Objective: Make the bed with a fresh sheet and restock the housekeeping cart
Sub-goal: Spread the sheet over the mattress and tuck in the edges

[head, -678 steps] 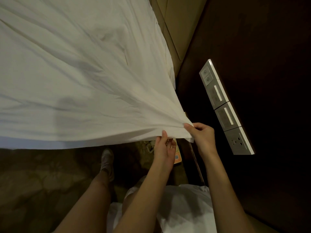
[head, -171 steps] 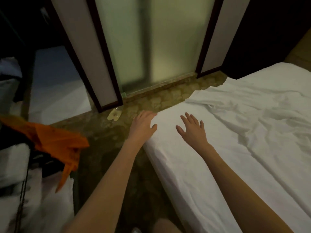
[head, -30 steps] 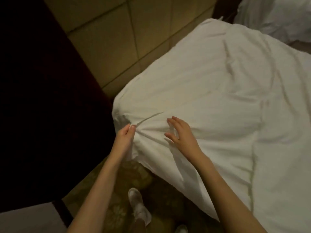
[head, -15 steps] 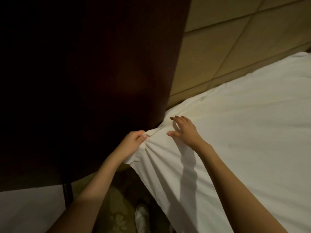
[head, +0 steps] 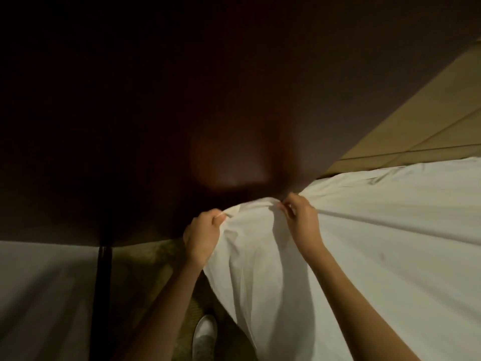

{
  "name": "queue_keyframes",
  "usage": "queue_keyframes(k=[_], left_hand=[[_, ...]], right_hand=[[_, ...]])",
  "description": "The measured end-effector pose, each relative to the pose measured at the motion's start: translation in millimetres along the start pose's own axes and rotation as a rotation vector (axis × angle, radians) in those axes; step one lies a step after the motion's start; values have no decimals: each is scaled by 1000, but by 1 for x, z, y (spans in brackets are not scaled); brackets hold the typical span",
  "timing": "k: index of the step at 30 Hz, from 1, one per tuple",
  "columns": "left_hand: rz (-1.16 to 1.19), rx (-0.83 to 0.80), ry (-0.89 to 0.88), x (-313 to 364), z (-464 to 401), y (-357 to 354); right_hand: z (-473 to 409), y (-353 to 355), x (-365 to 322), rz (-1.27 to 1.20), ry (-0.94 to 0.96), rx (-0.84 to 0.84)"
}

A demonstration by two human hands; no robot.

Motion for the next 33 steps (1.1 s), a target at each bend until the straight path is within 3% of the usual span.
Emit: queue_keyframes(k=[5,11,18,24,30,33], left_hand=[[62,10,101,-48,-21,-51],[87,-12,202,-44,-31,-88],[30,-148,-60,82,-19,-143],[-100,-206,-419,217,-33,-224],[-252,-291,-503,304,-54,-299],[-208,-415,-431,326,-61,-329]], right_hand=[[-16,-58,38,82,34,-152],[-22,-98,69,226,158,-384],[-16,15,124,174,43,-188],[-32,131,231,215,-81,-22],[-50,207,329,245,-198,46],[-62,224,356,306,-238,27]])
Point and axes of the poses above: each hand's wrist, its own z-axis away from the middle knuckle, its own y-axis out of the back of the hand, x = y × z, the point moved 6 cm from there along -z, towards the middle knuckle, and after that the axes turned 7 degrees about -y, right-handed, at the moved point
